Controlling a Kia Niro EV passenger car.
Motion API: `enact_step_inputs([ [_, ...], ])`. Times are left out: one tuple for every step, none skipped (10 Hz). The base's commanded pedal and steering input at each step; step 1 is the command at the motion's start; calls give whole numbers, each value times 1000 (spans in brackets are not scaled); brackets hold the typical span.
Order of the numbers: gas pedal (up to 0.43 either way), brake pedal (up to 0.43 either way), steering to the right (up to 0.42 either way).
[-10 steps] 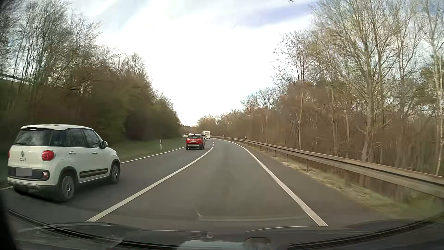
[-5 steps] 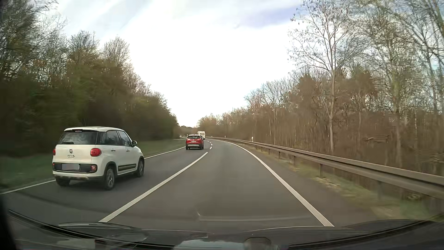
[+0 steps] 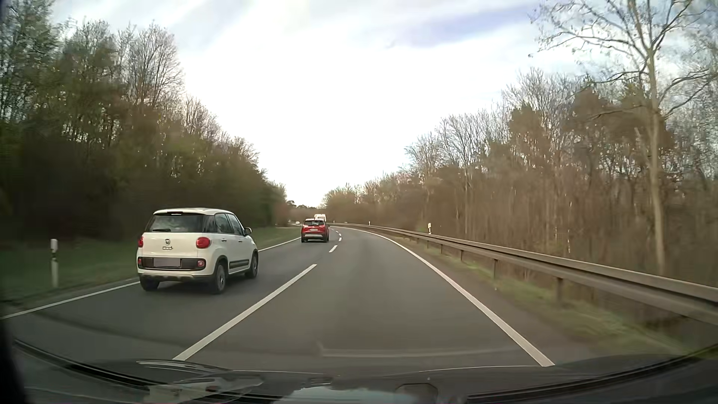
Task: Follow the waypoints while adhering to traffic rules and regulations
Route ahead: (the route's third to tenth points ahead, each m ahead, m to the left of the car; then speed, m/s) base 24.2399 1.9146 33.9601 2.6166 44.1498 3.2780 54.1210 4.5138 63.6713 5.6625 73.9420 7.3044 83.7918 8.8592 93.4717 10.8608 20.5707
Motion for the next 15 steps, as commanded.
enact_step_inputs([
  [157,0,-12],
  [157,0,-12],
  [157,0,-12],
  [157,0,-12],
  [157,0,-12],
  [157,0,-12],
  [157,0,-13],
  [157,0,-13],
  [157,0,-13],
  [157,0,-14],
  [157,0,-14],
  [157,0,-14],
  [157,0,-14],
  [157,0,-14],
  [157,0,-14],
])
